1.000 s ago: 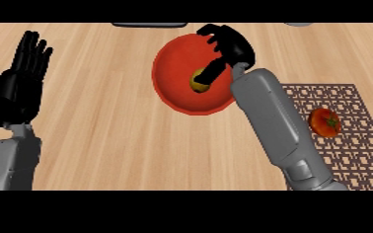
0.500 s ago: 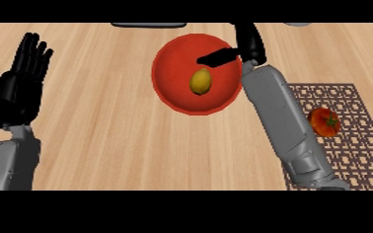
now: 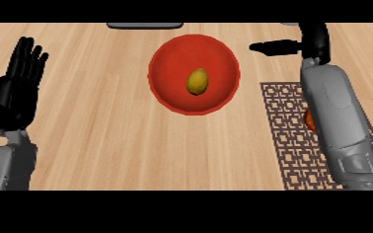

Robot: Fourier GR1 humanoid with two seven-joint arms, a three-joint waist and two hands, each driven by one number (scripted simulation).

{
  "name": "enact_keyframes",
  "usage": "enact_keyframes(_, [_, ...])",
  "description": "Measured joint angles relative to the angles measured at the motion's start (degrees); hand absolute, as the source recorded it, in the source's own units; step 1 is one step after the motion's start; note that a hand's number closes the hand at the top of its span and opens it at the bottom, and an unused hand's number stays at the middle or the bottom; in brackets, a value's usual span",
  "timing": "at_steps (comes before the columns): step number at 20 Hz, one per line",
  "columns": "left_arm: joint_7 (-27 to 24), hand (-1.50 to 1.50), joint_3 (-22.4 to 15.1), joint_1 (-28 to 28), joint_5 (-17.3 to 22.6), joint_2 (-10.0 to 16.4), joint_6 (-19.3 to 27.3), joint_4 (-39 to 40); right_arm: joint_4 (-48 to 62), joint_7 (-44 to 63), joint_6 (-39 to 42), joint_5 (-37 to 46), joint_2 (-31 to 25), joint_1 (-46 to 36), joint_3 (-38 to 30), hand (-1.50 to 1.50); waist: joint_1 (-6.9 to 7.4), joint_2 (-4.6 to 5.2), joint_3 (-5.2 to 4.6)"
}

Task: Pick the lemon from the placemat and place it in the bowl

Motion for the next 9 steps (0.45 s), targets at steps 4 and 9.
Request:
enact_keyframes(4, [0.73,0.00,0.25,-0.46,0.20,0.30,0.01,-0.07,0.65,-4.08,4.41,-4.62,-5.16,2.33,-4.09,-1.50,-0.05,-0.01,0.01])
enact_keyframes(9, [0.28,0.00,0.50,0.06,0.46,0.40,-0.45,0.00,4.48,-10.29,12.35,-9.78,-12.15,5.43,-8.48,-1.50,0.07,0.06,0.01])
